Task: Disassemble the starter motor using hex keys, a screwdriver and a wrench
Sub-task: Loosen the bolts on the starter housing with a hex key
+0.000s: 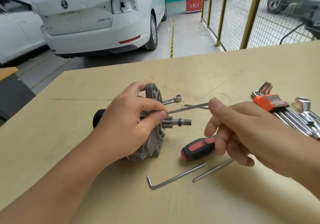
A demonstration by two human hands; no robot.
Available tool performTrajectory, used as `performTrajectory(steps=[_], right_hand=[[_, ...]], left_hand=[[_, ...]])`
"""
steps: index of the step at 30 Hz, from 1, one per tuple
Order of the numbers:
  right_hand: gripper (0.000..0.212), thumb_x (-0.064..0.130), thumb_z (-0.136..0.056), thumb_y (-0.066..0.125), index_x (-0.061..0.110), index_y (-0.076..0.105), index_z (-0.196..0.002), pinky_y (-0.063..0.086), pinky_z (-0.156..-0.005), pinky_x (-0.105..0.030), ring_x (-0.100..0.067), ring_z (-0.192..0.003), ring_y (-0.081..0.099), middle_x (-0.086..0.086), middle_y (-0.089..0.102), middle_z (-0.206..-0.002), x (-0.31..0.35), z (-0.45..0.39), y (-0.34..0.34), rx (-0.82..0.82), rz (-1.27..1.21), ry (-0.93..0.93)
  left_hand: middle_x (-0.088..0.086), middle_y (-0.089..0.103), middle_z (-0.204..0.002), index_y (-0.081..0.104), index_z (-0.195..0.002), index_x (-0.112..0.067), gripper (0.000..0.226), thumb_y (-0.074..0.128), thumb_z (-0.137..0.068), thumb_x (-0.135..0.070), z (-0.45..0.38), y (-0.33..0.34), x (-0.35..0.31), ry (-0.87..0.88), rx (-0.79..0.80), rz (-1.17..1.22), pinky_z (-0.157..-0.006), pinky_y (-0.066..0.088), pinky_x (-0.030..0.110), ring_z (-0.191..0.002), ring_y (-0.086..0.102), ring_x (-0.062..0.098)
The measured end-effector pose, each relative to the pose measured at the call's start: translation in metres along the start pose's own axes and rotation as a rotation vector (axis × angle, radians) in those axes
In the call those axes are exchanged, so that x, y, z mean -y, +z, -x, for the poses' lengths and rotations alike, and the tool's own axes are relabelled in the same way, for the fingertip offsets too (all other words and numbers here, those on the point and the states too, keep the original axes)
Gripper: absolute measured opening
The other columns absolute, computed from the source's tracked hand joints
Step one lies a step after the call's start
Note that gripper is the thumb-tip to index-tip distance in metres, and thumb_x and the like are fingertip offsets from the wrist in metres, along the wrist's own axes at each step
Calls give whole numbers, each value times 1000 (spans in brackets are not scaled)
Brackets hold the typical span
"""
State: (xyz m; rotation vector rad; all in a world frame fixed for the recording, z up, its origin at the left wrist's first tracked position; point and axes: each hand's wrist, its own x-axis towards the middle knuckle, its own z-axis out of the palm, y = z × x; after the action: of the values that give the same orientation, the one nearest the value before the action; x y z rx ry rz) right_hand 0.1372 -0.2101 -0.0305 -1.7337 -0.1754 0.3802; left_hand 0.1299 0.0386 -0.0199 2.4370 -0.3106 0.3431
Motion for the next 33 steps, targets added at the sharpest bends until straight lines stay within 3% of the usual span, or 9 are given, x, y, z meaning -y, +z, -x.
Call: performTrajectory(steps=[4,10,16,18,20,24,28,31,33], right_hand=[[58,69,-76,62,12,62,-65,25,-41,-17,-15,-32,26,-13,46,-52,1,1,1,111,-299,251],[34,44,-76,73,16,57,-65,26,-39,-15,-13,-33,26,-11,45,-53,6,0,0,133,-347,130],[26,35,-98,56,24,64,-76,37,-48,-14,-8,-52,59,14,64,-62,-11,-5,-4,-218,670,-591],[26,45,-94,60,25,70,-82,42,-48,-16,-11,-48,58,8,67,-64,-12,-4,-5,-184,540,-597],[57,69,-84,61,14,75,-83,41,-41,-25,-19,-39,53,-11,67,-63,-5,-3,-2,-83,159,-395],[57,63,-77,71,6,73,-76,38,-40,-24,-22,-33,43,-26,63,-64,-1,-3,-7,167,-208,-45],[26,36,-79,81,12,75,-84,41,-38,-26,-21,-34,48,-14,67,-64,-1,-3,-7,58,-1,-314],[4,29,-92,74,31,76,-94,46,-41,-24,-17,-40,57,-7,70,-68,-7,-4,-8,-118,363,-528],[12,41,-87,77,30,79,-92,48,-41,-27,-19,-39,56,-9,70,-69,-7,-4,-7,-110,242,-492]], left_hand=[[-12,49,-150,77,-87,-47,21,76,-90,-26,-3,-3,-2,42,9,-34,-112,46,45,-130,57,15],[-11,49,-150,75,-86,-51,31,80,-89,-21,0,0,1,77,-18,-9,-108,41,32,-127,58,13],[-12,43,-157,78,-90,-45,18,75,-94,-27,2,0,5,75,-2,-36,-108,39,31,-128,54,-1],[-13,40,-160,79,-93,-42,12,72,-96,-33,3,0,6,84,7,-62,-104,38,25,-119,53,-11],[-12,42,-158,80,-92,-39,10,72,-96,-34,3,1,7,95,-12,-65,-105,36,22,-117,52,-15],[-10,47,-154,77,-87,-43,19,76,-93,-25,4,2,5,88,-50,-44,-107,38,28,-130,55,9],[-12,46,-154,75,-87,-44,19,78,-91,-25,3,0,3,64,-37,-21,-104,29,13,-138,45,3],[-8,43,-159,81,-95,-38,15,77,-93,-24,3,0,5,76,-15,-47,-109,34,23,-134,50,5],[-6,45,-158,82,-95,-37,15,78,-93,-22,3,1,6,84,-30,-41,-112,35,28,-137,50,6]])
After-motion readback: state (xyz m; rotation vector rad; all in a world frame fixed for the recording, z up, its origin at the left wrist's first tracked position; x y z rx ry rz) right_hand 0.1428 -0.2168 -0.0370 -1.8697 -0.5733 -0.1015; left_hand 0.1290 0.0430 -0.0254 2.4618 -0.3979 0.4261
